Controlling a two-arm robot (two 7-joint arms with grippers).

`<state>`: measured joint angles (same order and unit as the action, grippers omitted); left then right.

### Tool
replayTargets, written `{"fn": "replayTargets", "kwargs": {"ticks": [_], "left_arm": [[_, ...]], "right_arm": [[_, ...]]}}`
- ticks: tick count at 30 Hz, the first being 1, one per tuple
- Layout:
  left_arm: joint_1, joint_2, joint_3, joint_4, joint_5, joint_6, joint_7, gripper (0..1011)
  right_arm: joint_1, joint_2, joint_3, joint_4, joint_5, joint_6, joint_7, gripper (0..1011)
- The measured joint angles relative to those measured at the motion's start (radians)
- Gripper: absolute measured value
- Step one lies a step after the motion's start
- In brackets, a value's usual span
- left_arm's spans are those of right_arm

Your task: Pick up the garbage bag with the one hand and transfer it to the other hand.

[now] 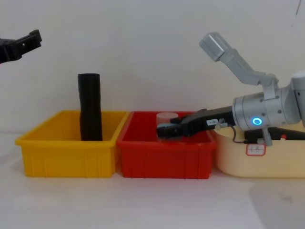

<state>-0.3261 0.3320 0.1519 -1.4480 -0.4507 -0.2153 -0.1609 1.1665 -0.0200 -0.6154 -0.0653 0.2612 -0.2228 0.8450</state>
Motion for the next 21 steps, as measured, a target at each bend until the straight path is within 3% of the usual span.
{"fn": "replayTargets", "kwargs": {"ticks": [21], "left_arm": [[0.0,0.0,0.0,0.0,0.0,0.0,0.0,1000]], "right_arm": [[-0.001,0.001,-0.001,-0.002,0.001,0.001,0.0,658]]}}
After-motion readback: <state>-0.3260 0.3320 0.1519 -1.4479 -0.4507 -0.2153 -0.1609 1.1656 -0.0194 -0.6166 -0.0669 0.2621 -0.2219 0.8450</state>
